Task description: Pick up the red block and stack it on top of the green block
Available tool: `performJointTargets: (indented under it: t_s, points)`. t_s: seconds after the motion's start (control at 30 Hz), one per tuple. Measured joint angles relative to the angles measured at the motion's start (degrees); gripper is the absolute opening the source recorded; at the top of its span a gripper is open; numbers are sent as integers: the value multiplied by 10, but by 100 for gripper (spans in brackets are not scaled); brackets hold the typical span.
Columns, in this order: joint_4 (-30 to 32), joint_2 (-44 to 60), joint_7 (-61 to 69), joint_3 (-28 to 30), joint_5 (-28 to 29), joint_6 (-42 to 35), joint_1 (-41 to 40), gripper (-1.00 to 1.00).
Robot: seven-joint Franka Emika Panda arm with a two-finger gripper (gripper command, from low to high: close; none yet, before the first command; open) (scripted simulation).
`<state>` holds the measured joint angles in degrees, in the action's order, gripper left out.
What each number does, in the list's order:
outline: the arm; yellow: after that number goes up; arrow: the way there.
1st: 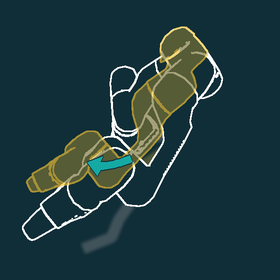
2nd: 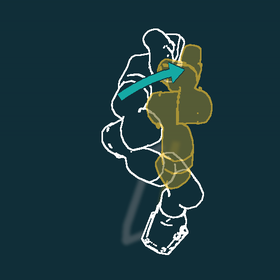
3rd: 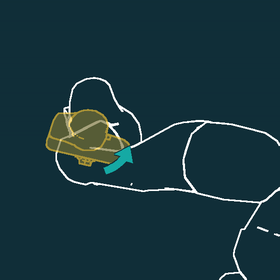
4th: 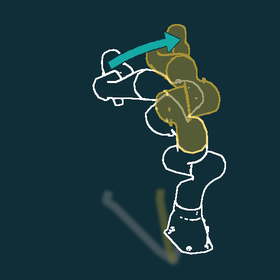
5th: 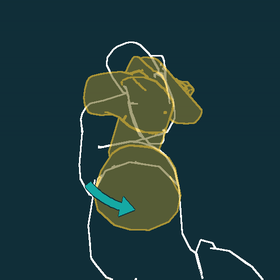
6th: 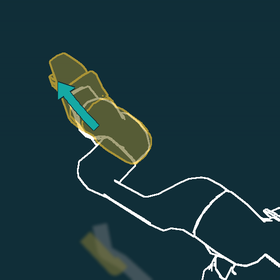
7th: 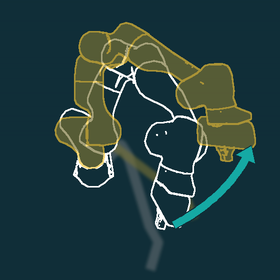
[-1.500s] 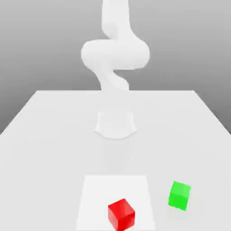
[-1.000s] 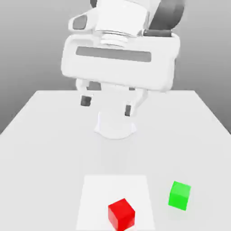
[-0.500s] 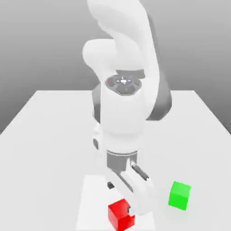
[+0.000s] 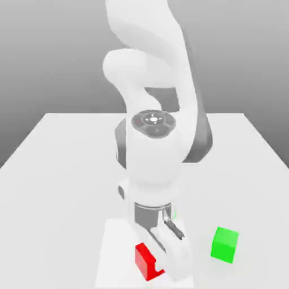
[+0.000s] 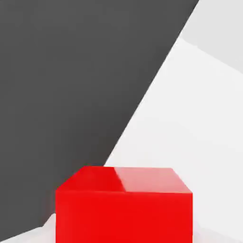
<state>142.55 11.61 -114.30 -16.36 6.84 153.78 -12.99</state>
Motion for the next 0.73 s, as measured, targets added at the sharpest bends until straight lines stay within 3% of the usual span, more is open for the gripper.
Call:
performJointTargets:
  t_s: [0.2, 0.47, 0.5, 0.73]
  points:
    - [58, -89, -163, -85, -49, -27, 121, -100]
    - [60, -3, -261, -47, 47, 53, 148, -100]
    - [59, 10, -271, -39, 60, 63, 154, 100]
    - [59, 12, -272, -37, 61, 64, 155, 100]
